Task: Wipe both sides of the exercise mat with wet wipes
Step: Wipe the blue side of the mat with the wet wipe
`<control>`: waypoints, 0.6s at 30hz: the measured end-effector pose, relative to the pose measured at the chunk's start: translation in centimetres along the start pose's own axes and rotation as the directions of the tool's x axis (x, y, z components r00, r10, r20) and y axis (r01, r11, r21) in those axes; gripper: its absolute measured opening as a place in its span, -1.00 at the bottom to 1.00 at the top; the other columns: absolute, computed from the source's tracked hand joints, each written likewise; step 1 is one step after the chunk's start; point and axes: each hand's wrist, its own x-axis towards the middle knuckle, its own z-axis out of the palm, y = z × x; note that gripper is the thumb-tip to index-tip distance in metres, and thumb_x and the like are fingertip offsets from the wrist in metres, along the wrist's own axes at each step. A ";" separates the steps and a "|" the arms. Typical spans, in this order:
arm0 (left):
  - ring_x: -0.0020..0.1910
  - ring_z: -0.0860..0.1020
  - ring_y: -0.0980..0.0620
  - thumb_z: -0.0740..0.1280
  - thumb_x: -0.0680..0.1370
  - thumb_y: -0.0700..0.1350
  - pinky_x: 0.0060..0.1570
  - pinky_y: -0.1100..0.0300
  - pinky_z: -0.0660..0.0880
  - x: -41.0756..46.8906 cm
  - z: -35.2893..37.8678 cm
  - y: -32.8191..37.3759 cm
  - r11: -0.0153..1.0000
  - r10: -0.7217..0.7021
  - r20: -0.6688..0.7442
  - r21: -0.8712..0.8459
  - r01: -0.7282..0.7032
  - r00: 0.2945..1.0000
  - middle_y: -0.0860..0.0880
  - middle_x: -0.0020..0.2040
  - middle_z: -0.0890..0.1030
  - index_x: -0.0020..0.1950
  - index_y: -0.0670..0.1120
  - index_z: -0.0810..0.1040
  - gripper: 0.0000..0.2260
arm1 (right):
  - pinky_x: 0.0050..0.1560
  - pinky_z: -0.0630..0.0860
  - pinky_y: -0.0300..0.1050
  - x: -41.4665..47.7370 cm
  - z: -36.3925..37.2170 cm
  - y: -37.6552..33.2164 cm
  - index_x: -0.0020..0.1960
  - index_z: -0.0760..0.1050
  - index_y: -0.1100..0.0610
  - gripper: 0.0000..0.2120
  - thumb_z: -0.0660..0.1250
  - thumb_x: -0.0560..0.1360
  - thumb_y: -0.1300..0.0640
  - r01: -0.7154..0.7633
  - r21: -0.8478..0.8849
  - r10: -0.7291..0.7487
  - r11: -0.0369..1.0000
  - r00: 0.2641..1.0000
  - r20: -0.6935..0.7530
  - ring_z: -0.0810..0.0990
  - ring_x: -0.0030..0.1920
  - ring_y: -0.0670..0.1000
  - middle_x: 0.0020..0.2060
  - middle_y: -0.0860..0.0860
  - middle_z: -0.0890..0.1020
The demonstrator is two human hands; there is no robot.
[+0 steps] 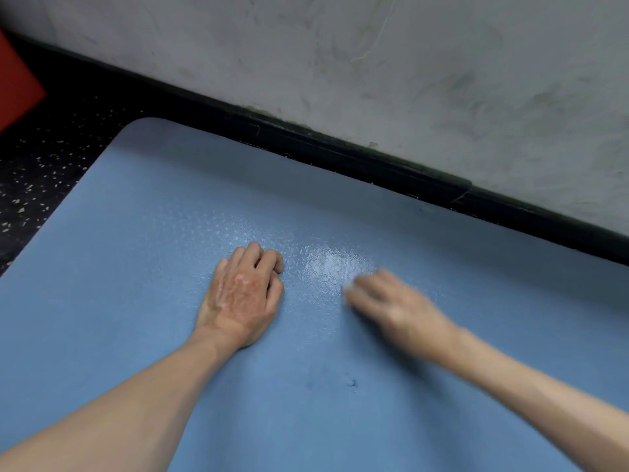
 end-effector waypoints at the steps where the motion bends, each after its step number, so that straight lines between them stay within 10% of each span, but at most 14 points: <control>1: -0.21 0.42 -0.05 0.10 0.50 -0.08 -0.21 0.02 0.38 0.0 0.0 0.0 1.000 0.000 -0.002 -0.002 0.000 1.000 0.02 -0.17 0.41 -0.08 -0.03 0.47 -0.84 | -0.25 0.50 0.02 1.8 0.2 2.6 0.10 0.55 0.30 -0.75 0.14 0.59 0.23 -0.061 -0.051 0.059 0.997 0.997 -0.047 0.43 -0.13 0.15 -0.09 0.18 0.54; 8: -0.19 0.43 -0.07 0.10 0.50 -0.08 -0.18 0.00 0.39 -0.1 0.0 -0.1 1.000 -0.004 0.003 -0.018 0.004 1.000 0.01 -0.16 0.42 -0.07 -0.03 0.47 -0.84 | -0.23 0.55 0.01 7.9 -0.2 10.8 0.01 0.60 0.31 -0.72 0.29 0.38 0.53 -0.393 -0.117 0.379 0.912 0.917 -0.125 0.52 -0.20 0.25 -0.14 0.26 0.56; 18: -0.21 0.40 -0.03 0.12 0.50 -0.09 -0.21 0.06 0.34 0.0 0.1 -0.2 1.000 -0.012 -0.005 -0.003 0.012 1.000 0.04 -0.17 0.40 -0.08 -0.01 0.46 -0.86 | -0.22 0.54 -0.06 -5.6 -1.1 -6.8 0.16 0.52 0.26 -0.65 -0.02 0.70 0.18 0.028 0.155 -0.050 0.988 0.989 0.138 0.52 -0.05 0.13 0.12 0.14 0.51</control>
